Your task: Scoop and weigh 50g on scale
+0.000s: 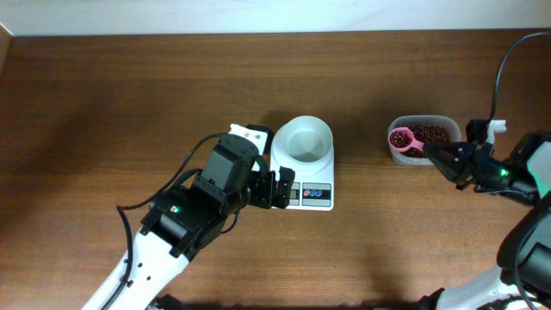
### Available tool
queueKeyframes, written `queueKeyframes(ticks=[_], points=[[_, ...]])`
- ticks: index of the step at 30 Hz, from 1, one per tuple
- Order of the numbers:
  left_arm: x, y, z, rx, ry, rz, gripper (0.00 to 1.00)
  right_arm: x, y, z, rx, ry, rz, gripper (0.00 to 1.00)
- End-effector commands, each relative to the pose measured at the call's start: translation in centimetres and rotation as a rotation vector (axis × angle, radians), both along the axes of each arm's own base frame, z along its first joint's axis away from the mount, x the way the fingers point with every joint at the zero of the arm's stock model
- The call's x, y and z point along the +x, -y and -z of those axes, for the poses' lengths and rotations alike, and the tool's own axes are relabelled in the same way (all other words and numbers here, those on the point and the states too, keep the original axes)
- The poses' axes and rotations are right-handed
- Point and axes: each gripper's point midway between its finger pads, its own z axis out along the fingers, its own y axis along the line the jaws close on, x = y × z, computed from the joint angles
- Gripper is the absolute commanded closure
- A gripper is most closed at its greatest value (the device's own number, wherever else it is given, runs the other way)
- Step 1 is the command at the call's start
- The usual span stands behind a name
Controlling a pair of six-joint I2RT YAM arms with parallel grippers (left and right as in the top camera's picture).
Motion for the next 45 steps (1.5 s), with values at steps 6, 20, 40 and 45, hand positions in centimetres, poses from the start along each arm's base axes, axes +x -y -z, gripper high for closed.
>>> queueKeyframes(ticks=[6, 20, 40, 45], points=[[1.0, -0.5, -1.7, 0.012, 0.082, -0.026, 0.01, -0.1, -0.5, -0.8, -0.013, 0.036, -0.007, 0.96], [-0.2, -1.1, 0.5, 0.071, -0.009, -0.018, 1.00, -0.2, -1.2, -0.8, -0.015, 0.035, -0.030, 0.96], [0.1, 6.3, 13.2, 0.375, -0.137, 0.212, 1.00, -0.2, -1.3, -0.7, -0.015, 0.034, -0.035, 0.96], [0.6, 6.9, 15.9, 0.417, -0.152, 0.250, 1.00, -0.2, -1.3, -0.7, -0.015, 0.034, -0.035, 0.96]])
